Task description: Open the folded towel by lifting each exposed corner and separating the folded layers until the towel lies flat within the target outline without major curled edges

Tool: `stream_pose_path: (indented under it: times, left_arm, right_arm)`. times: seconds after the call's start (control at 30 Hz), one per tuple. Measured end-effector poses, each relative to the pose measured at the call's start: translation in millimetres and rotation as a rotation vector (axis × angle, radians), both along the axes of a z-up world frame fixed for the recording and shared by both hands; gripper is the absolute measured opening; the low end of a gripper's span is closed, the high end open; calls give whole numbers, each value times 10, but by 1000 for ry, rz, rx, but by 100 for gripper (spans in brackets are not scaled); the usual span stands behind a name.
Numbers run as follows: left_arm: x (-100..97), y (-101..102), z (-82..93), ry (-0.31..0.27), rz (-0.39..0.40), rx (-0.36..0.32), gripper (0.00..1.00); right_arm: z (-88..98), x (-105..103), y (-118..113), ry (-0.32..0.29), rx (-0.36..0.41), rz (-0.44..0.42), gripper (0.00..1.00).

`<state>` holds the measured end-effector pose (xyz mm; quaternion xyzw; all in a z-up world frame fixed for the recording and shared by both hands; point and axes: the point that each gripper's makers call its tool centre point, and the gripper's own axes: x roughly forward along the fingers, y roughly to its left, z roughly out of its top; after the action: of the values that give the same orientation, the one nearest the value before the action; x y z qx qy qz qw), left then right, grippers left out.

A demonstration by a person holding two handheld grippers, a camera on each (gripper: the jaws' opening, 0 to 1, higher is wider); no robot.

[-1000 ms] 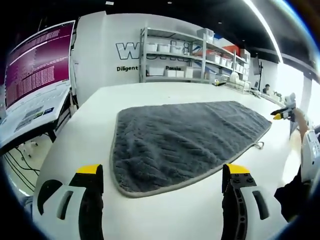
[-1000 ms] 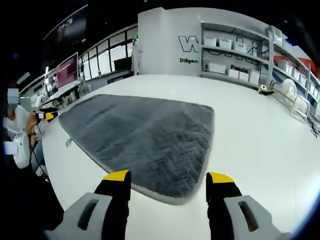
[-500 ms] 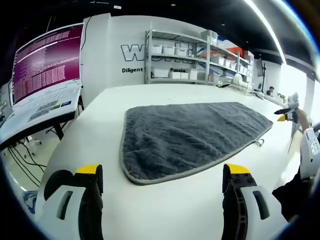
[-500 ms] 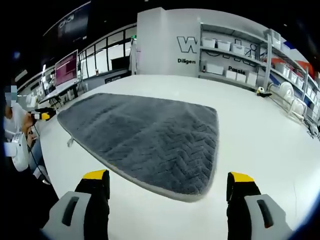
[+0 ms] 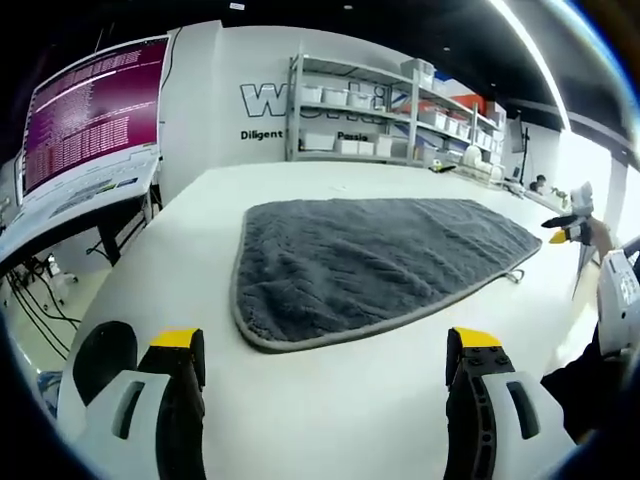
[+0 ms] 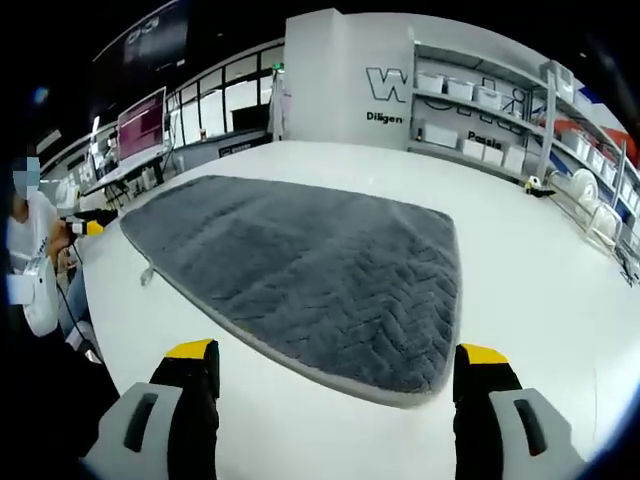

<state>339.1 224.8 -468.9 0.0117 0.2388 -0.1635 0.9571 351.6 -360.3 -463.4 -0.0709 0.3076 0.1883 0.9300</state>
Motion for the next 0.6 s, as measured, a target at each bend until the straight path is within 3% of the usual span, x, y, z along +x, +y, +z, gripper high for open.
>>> stream_pose_path:
  times: [0.13,0.33,0.6]
  left_arm:
    - [12,-79,19,-3,-22,1,99]
    - [3,-419,115,-27,-108,-30,99]
    - [14,-508,230,-52,-121,-4,99]
  right_arm:
    - [24,21,11,-12,13,-1,100]
    - [-31,7,-27,9,3,-16,100]
    - [-23,-44,-31,9,-3,-11,100]
